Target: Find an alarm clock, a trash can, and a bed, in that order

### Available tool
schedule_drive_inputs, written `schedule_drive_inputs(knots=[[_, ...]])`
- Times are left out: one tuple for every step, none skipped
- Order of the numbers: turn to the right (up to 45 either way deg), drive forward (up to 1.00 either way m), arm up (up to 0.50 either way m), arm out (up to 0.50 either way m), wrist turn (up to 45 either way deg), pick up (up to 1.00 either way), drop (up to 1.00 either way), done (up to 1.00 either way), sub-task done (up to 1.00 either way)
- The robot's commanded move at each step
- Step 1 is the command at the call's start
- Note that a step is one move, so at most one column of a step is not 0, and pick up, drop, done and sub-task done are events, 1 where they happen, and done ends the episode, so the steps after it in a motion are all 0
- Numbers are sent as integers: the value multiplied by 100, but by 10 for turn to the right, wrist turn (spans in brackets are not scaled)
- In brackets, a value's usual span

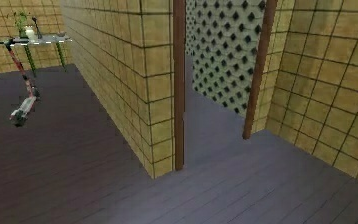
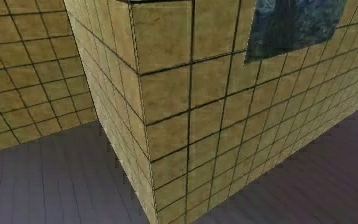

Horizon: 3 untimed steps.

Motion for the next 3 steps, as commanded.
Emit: schedule_drive_inputs(knots=[[120,0,0,0,0,0,0,0,0],[0,100,0,0,0,0,0,0,0],[90,0,0,0,0,0,0,0,0]])
